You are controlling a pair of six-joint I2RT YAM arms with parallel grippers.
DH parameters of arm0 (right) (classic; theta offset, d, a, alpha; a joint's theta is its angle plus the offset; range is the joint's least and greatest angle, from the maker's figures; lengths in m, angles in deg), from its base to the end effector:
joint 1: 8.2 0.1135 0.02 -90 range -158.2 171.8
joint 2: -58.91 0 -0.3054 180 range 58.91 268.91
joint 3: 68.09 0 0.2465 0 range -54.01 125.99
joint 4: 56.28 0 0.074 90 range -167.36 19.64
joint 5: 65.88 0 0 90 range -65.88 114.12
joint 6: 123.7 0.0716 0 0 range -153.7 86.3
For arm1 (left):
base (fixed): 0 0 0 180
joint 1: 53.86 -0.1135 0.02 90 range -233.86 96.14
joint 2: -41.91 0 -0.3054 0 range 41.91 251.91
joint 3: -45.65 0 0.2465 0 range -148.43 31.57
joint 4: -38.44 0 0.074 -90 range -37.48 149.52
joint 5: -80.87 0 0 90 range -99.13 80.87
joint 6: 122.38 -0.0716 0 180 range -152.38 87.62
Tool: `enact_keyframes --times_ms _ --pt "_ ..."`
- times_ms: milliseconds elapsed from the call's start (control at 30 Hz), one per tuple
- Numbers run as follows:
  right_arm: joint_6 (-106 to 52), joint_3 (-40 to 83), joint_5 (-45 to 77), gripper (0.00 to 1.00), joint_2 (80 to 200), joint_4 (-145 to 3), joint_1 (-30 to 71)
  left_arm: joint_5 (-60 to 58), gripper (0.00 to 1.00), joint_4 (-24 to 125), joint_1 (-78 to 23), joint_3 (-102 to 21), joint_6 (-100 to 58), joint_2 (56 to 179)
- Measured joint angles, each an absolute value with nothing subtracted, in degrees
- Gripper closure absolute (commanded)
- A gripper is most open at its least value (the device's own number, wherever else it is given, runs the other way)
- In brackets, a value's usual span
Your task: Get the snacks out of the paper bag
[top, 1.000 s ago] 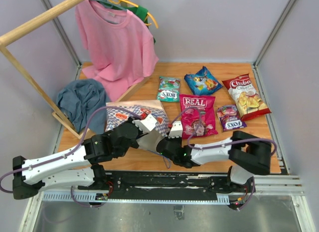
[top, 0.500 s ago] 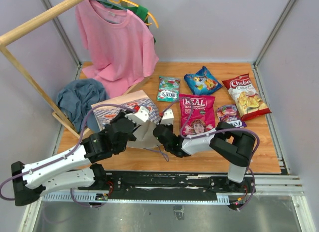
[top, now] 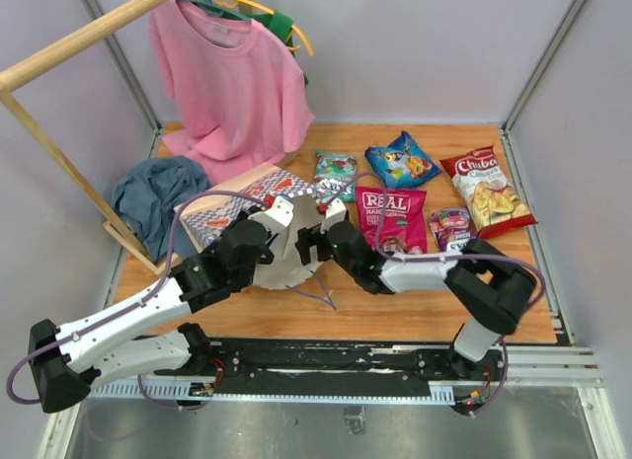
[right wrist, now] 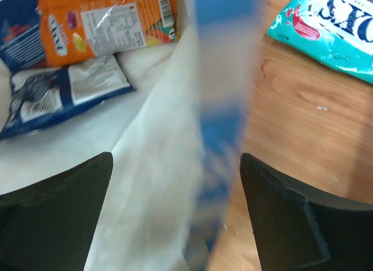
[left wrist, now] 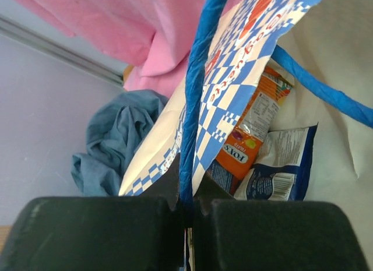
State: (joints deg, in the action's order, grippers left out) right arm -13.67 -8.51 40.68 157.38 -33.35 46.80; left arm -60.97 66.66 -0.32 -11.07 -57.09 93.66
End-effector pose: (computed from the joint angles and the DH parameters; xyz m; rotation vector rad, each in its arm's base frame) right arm 0.2427 0.3110 0.2216 -0.3673 1.8512 0.6450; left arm 0.1553 -0.1154 0.3280 0.6746 1.7238 0.5407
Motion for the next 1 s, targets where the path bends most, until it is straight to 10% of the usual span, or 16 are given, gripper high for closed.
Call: enact_keyframes --times_ms 433,1000 --pt "-10.17 -19.53 44.68 0.00 115.72 -50.11 58.73 -59.48 0.99 66.26 -0.43 -10.04 -54.05 93.29" --pt "-7.51 -0.93 33.97 0.13 152.97 -42.37 60.15 -53.78 0.99 65.78 -3.62 -8.90 -52.17 90.93"
